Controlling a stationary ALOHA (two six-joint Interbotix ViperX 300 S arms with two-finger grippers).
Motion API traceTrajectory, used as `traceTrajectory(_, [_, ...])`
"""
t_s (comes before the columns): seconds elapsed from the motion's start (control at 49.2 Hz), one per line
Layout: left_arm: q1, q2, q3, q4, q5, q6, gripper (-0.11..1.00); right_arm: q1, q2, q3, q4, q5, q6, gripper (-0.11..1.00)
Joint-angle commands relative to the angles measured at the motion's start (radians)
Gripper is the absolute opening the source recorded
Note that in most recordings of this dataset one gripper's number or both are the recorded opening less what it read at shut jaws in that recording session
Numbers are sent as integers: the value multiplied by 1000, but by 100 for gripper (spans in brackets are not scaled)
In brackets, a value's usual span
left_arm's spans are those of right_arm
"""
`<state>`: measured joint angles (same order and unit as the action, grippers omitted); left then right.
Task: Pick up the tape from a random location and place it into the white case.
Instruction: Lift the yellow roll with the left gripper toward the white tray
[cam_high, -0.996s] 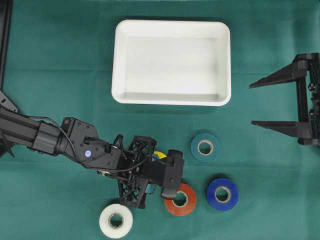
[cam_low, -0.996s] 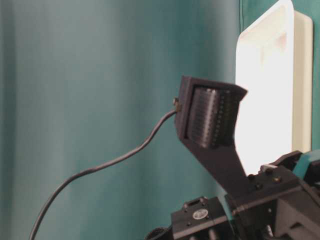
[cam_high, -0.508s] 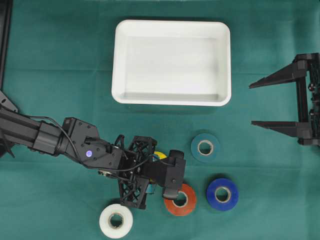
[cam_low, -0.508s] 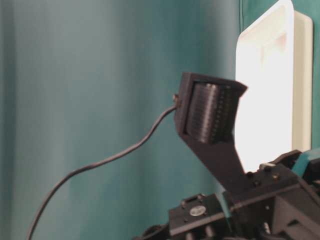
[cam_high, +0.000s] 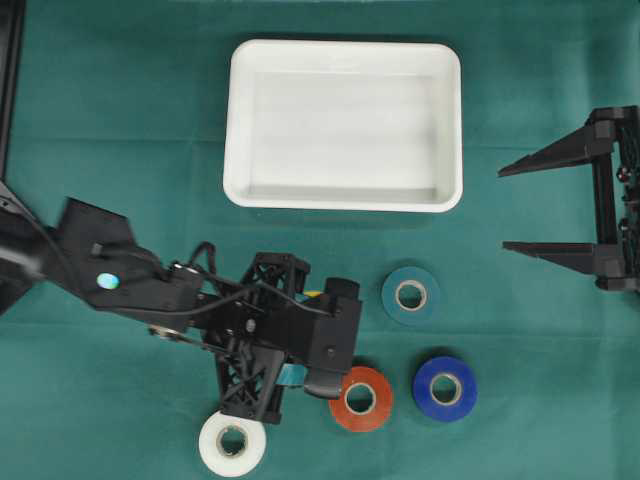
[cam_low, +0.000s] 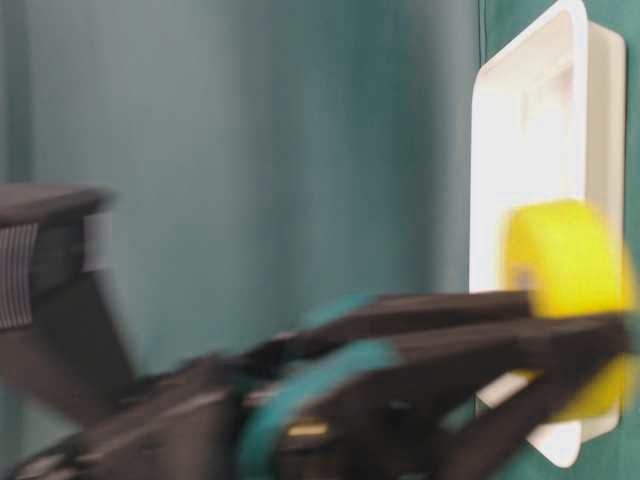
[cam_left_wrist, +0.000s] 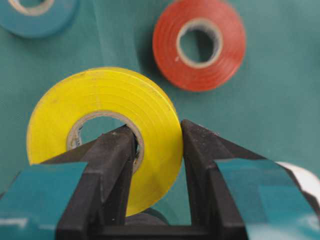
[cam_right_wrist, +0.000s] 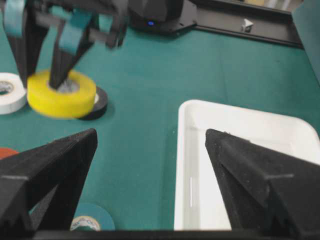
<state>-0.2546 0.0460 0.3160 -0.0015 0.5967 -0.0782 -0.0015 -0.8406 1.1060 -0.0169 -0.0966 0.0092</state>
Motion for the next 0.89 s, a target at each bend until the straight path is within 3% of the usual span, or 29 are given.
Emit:
traceTrajectory(0.0, [-3,-54,-46,5,15,2,23,0,5,-15,2,-8,2,90])
traceTrajectory(0.346, [-6,-121,-160,8,155,3,23,0,18,-15,2,-6,2,90])
traceTrajectory(0.874, [-6,-218,-221,15,253,3,23,0,21,-15,2,-5,2,90])
